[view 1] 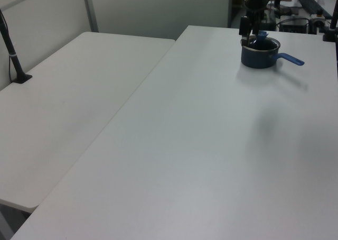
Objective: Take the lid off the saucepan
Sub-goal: 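Move the gripper down toward the blue knob of the glass lid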
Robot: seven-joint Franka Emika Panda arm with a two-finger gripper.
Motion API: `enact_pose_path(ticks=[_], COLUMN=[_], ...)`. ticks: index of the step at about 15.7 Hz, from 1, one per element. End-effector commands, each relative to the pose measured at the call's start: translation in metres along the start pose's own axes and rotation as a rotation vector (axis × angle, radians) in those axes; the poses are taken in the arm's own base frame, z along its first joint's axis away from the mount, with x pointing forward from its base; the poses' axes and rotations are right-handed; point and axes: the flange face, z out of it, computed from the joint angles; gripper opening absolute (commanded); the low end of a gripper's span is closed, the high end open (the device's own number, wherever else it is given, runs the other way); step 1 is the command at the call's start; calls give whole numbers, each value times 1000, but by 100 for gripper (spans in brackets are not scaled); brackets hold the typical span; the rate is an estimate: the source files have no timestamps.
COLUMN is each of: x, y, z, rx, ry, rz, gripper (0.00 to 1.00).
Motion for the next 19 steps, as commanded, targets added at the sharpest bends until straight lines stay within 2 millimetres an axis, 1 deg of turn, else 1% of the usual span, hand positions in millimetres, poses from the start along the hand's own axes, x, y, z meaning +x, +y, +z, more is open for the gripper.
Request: enact_pose_path(ticks=[1, 6, 10, 11, 12, 13, 15, 17, 19], x=[-5, -5, -5, -2, 4, 9, 25, 41, 55], y=[3, 5, 13, 19, 36, 56, 92, 139, 180], z=[-4, -5, -6, -8, -12, -12, -10, -2, 16], rx=[-5, -5, -4, -3, -2, -2, -5, -10, -15], ry=[-32, -31, -30, -23, -12, -6, 3, 6, -4], rz=[-24, -25, -51, -51, -50, -44, -38, 31, 94], gripper=[100, 100, 100, 100, 100, 100, 100, 100, 100])
